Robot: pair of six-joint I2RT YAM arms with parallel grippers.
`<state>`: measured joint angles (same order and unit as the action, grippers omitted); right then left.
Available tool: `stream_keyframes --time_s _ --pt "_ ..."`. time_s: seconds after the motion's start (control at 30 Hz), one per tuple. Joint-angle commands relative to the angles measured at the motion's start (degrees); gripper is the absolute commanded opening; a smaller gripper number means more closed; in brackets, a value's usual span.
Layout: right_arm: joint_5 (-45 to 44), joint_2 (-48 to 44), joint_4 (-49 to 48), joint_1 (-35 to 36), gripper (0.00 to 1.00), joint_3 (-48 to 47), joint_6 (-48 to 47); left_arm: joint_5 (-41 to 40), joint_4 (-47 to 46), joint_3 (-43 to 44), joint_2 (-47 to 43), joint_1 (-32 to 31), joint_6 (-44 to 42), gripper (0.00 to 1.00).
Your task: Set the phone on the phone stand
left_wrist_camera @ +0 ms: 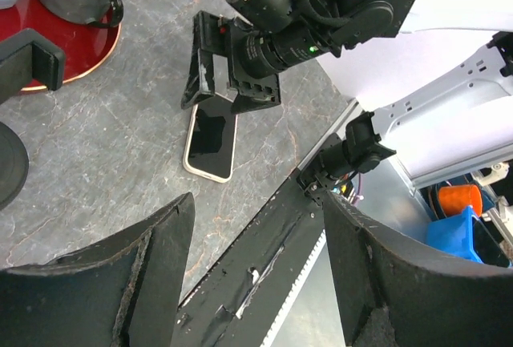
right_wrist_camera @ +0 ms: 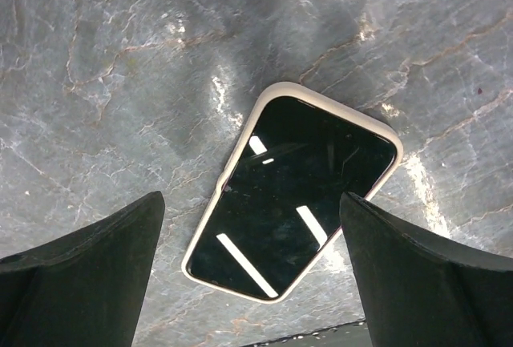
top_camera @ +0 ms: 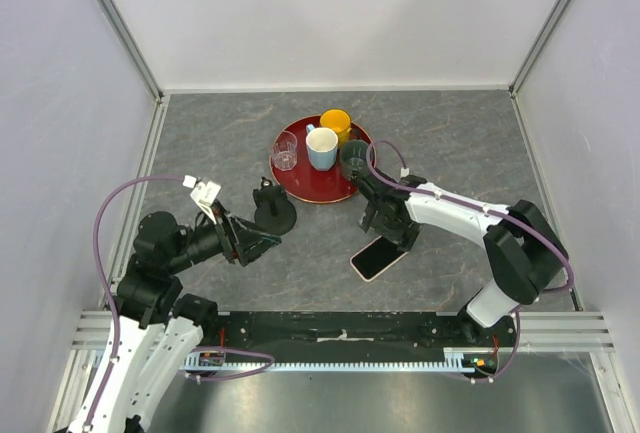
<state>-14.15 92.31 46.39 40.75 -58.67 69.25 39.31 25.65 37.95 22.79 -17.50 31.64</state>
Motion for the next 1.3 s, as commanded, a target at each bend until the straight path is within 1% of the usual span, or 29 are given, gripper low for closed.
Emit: stream_keyframes --time_s 0.0,0.23,0.4,0.53,0.8,0.93,1.03,1.13,1.27 --pt "-2.72 -2.75 1.51 0.03 0.98 1.63 10.46 -0.2 4.06 2.47 -0.81 -0.26 -2.54 0.72" --pt "-2.46 -1.35 2.04 0.64 0.98 2.51 13.88 -0.9 4.76 2.48 -3.18 -0.17 -3.34 0.72" --pt "-3.07 -0.47 3.17 2.84 0.98 2.16 17.22 -1.08 4.85 2.56 -3.89 -0.17 -3.86 0.72" --pt "-5.09 -1.26 4.32 5.38 0.98 2.42 20.22 -0.72 4.85 2.56 -3.98 -0.17 -4.13 0.72" --pt "-6.06 -3.19 8.27 7.23 0.98 2.69 23.82 -0.37 4.59 2.39 -4.42 -0.26 -4.3 0.72" --pt "-6.41 -3.72 6.7 7.15 0.98 3.83 24.53 -0.37 4.59 2.39 -4.5 -0.17 -4.39 0.72" --pt "-7.03 -2.23 5.12 7.15 0.98 2.52 24.35 -0.02 4.41 2.39 -4.59 -0.17 -4.48 0.72" --pt "-5.98 -0.47 3.97 7.24 0.98 1.63 24.26 0.24 4.23 2.3 -4.59 -0.17 -4.48 0.72" --pt "-4.48 0.5 3.53 7.15 0.98 3.3 25.57 0.33 4.32 2.3 -4.68 -0.17 -4.57 0.73"
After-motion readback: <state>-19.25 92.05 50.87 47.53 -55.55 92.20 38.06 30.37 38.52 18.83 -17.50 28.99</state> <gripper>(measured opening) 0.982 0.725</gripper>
